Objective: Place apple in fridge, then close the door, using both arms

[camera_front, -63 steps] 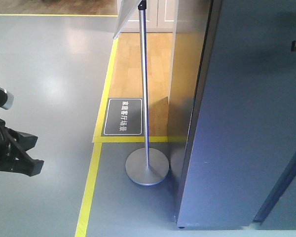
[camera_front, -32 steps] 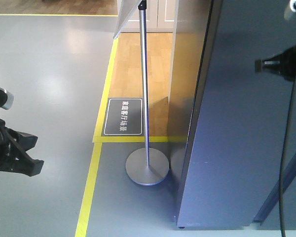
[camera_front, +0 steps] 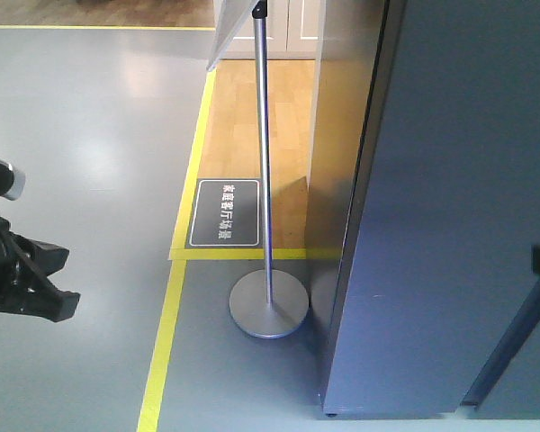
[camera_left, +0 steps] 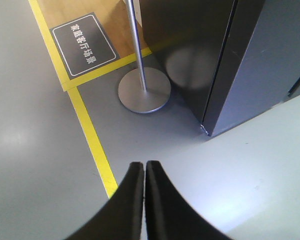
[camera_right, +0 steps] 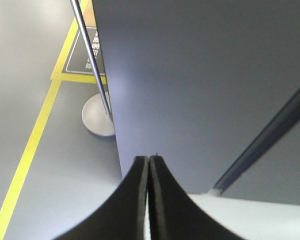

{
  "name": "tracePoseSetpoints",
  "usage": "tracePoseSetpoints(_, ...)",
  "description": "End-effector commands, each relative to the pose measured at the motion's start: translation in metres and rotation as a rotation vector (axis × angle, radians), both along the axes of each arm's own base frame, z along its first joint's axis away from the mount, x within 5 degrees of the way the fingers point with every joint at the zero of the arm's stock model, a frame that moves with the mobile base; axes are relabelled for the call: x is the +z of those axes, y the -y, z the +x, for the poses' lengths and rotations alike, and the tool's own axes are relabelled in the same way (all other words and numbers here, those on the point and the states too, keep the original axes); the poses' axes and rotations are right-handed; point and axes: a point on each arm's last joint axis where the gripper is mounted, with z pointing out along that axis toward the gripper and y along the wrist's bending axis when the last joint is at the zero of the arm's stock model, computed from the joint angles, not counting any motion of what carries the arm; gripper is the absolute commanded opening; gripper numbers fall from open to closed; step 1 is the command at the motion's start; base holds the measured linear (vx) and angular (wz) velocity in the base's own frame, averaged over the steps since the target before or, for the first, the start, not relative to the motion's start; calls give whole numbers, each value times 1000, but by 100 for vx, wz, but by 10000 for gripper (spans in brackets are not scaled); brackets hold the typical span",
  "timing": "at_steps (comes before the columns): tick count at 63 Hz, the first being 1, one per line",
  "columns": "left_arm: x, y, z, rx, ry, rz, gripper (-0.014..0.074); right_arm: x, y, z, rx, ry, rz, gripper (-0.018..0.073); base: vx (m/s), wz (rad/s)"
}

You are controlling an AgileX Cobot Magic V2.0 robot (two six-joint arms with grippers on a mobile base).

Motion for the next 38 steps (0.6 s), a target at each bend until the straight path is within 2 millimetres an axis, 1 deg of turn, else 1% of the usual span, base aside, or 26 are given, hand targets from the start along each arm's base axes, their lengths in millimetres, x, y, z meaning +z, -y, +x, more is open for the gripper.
tracePoseSetpoints(1,16,0,2,16,87,-40,-6,5,2,-19,-1,69,-4,-3,0,0)
tracePoseSetpoints(13,16,0,2,16,87,-40,-6,-9,4,-60,-23,73,23,-3,0,0)
tracePoseSetpoints(22,16,0,2,16,87,-40,-6,-23,4,-82,-34,56,60,-3,0,0)
tracePoseSetpoints(28,16,0,2,16,87,-40,-6,-31,2,-94,-29,41,89,-3,0,0)
tracePoseSetpoints(38,16,0,2,16,87,-40,-6,-39,3,-105,-26,35,85,-3,0,0)
